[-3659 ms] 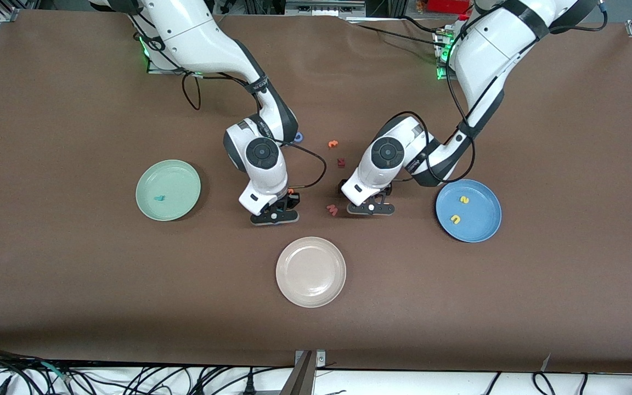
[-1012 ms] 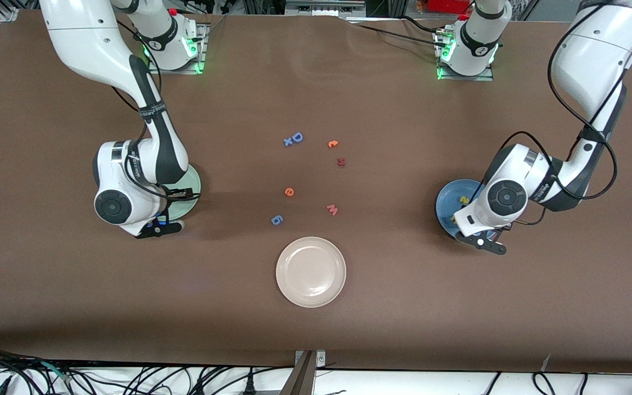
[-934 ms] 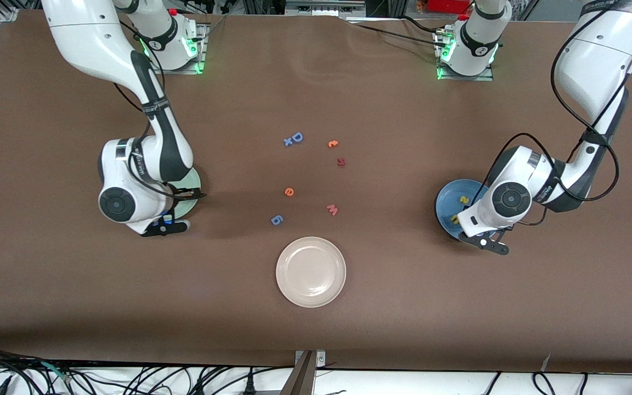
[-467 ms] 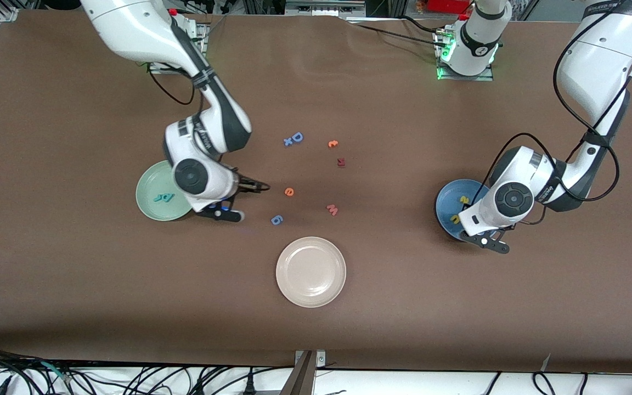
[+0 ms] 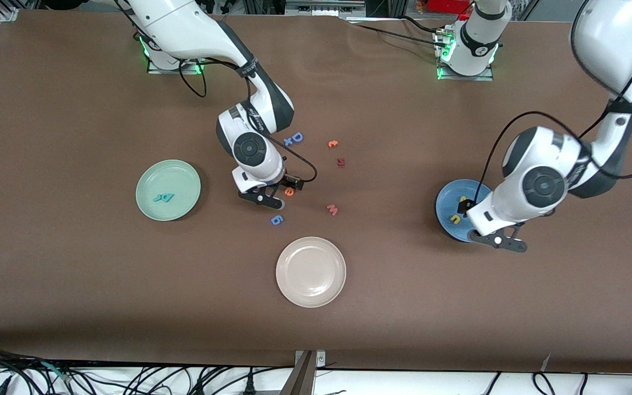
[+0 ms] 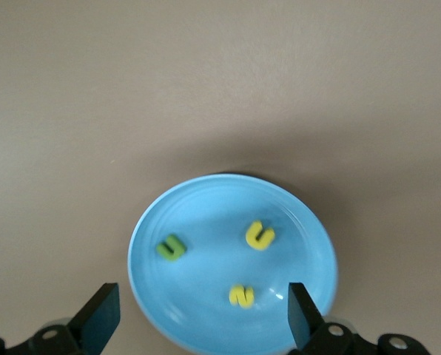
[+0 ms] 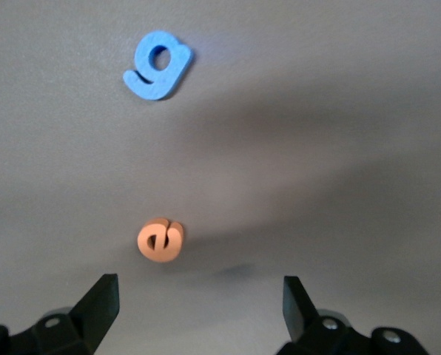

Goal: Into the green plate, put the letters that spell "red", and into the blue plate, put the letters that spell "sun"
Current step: 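Grasp the orange a with the right gripper while the left gripper withdraws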

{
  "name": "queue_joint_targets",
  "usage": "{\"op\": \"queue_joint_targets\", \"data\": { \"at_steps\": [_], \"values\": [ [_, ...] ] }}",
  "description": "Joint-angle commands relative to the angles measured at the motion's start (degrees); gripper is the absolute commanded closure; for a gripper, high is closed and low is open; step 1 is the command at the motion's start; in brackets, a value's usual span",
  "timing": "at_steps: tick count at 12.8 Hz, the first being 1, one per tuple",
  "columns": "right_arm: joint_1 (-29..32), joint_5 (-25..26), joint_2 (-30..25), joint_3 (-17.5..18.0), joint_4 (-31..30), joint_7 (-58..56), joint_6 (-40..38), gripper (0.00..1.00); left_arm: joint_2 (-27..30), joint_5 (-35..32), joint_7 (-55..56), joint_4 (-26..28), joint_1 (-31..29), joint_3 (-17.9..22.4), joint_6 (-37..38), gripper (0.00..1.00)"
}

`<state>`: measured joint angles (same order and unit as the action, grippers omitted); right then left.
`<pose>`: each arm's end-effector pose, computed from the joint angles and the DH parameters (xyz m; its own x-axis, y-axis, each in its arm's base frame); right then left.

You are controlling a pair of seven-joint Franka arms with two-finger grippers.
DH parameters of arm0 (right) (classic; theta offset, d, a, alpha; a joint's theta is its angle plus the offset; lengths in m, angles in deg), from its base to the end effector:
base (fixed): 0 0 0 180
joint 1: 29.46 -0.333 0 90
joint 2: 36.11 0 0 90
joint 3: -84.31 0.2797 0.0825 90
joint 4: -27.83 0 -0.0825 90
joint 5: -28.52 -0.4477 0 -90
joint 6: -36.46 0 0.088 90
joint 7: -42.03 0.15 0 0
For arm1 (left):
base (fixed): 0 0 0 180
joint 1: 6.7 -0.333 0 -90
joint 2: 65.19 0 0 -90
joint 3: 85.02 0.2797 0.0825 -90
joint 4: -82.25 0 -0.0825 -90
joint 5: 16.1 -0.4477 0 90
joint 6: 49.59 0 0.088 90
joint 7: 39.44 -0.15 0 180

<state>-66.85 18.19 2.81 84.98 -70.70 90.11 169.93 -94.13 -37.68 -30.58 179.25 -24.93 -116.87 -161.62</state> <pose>0.5311 0.4270 0.0696 0.9437 -0.2960 -0.1476 -0.3031 -0.9525 -0.0279 0.6716 -0.1116 0.2194 0.9675 -0.2074 -0.1447 -0.2212 -0.9713 -0.0869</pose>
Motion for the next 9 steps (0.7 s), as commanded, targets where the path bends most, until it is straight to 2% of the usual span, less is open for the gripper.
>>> {"op": "queue_joint_targets", "data": {
  "at_steps": [1, 3, 4, 7, 8, 9],
  "values": [
    [-0.75, 1.1, 1.34, -0.58, 0.01, 1.05, 2.4, 0.04, 3.27, 4.69, -0.42, -7.58, -0.32, -0.93, 12.92, 0.0],
    [-1.36, 1.37, 1.78, -0.66, 0.01, 1.13, 3.11, 0.08, 3.46, 7.24, -0.42, -17.07, -0.57, -2.94, 24.71, 0.0],
    [-1.37, 1.45, 1.96, -0.67, 0.01, 1.05, 3.46, 0.13, 3.46, 8.3, -0.5, -19.63, -0.75, -3.12, 27.8, 0.0],
    [-1.45, 2.24, 2.31, -0.67, 0.01, 1.05, 4.16, 0.3, 7.48, 9.88, -1.81, -21.16, -1.55, -2.16, 29.24, 0.0],
    [-1.45, 2.59, 2.31, -0.75, 0.09, 1.05, 4.25, 0.32, 9.24, 9.8, -3.04, -20.98, 1.68, 0.54, 29.15, 0.0],
    [-1.45, 3.9, 2.31, -0.75, 0.18, 1.05, 5.3, 0.32, 10.48, 10.32, -3.31, -20.46, 7.8, 8.14, 28.2, 0.0]
  ]
}}
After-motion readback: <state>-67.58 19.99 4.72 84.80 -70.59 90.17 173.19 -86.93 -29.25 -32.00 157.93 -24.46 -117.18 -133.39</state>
